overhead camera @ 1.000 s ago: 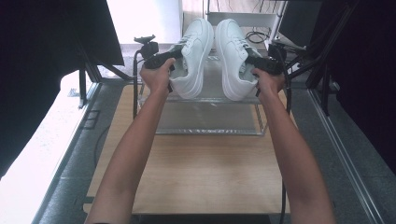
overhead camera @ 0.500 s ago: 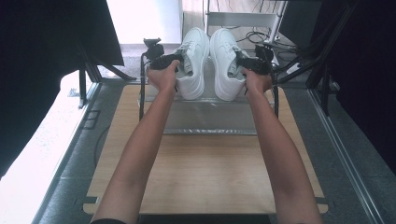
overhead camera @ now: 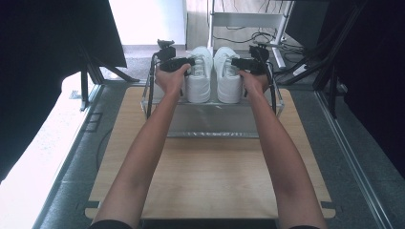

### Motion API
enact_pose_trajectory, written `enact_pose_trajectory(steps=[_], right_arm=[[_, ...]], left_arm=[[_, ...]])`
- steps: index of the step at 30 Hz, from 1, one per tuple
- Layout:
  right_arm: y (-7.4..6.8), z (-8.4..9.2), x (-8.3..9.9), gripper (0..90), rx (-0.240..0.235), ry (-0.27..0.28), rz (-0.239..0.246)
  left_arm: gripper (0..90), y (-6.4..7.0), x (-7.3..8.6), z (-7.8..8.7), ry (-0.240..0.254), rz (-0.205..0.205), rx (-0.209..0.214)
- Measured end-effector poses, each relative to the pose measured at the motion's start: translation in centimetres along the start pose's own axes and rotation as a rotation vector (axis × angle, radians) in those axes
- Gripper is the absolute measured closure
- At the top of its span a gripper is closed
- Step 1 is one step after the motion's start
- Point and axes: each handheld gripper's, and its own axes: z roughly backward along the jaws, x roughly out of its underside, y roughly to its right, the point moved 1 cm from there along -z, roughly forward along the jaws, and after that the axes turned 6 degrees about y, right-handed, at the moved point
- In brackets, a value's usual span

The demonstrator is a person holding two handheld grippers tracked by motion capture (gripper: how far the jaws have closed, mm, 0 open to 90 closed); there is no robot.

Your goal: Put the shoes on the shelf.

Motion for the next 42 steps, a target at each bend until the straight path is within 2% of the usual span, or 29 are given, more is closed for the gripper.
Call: enact_pose_trajectory(steps=[1,3,6,9,11,14,16,18,20,23,27,29,31,35,42], right_arm=[[-0.1,0.7,-0.3,52.1,-0.037,0.017,0.019],[-0.2,1.0,-0.5,51.2,-0.052,0.027,0.028],[-0.3,2.7,-1.2,48.4,-0.09,0.049,0.071],[-0.1,4.4,-1.6,49.4,-0.12,0.064,0.096],[0.1,5.7,-1.7,51.3,-0.139,0.06,0.112],[0.5,7.3,-1.6,54.8,-0.14,0.056,0.156],[0.8,8.0,-1.3,57.7,-0.134,0.048,0.181],[1.4,8.6,-0.5,62.1,-0.128,0.018,0.228],[1.5,8.7,-0.2,63.5,-0.124,0.01,0.239],[2.3,8.8,0.9,71.4,-0.117,-0.007,0.264],[3.2,7.8,2.8,80.5,-0.106,-0.05,0.283],[3.3,7.7,3.1,81.6,-0.099,-0.056,0.292],[3.6,7.1,3.9,86.8,-0.082,-0.077,0.307],[3.6,6.7,4.4,89.9,-0.081,-0.079,0.309],[3.3,6.5,5.0,90.0,-0.086,-0.078,0.325]], left_arm=[[59.1,0.0,0.0,0.1,0.005,-0.002,0.009],[57.9,0.3,-0.1,0.7,0.033,-0.011,0.045],[54.5,1.1,-0.7,2.0,0.09,-0.017,0.09],[54.6,1.7,-1.2,3.5,0.087,-0.071,0.094],[56.9,1.8,-1.2,4.7,0.094,-0.089,0.088],[61.8,1.8,-0.8,6.2,0.074,-0.116,0.076],[64.3,1.7,-0.4,7.0,0.057,-0.135,0.084],[68.0,1.5,0.1,7.7,0.035,-0.16,0.079],[69.5,1.1,0.6,8.2,0.021,-0.181,0.068],[75.9,0.1,1.6,8.6,-0.002,-0.182,0.07],[84.7,-1.1,2.7,8.4,-0.043,-0.189,0.058],[85.6,-1.6,3.2,8.2,-0.057,-0.2,0.047],[87.1,-2.1,3.8,7.9,-0.074,-0.201,0.043],[87.9,-2.4,4.4,7.6,-0.092,-0.211,0.04],[89.5,-2.4,5.2,7.2,-0.121,-0.222,0.038]])
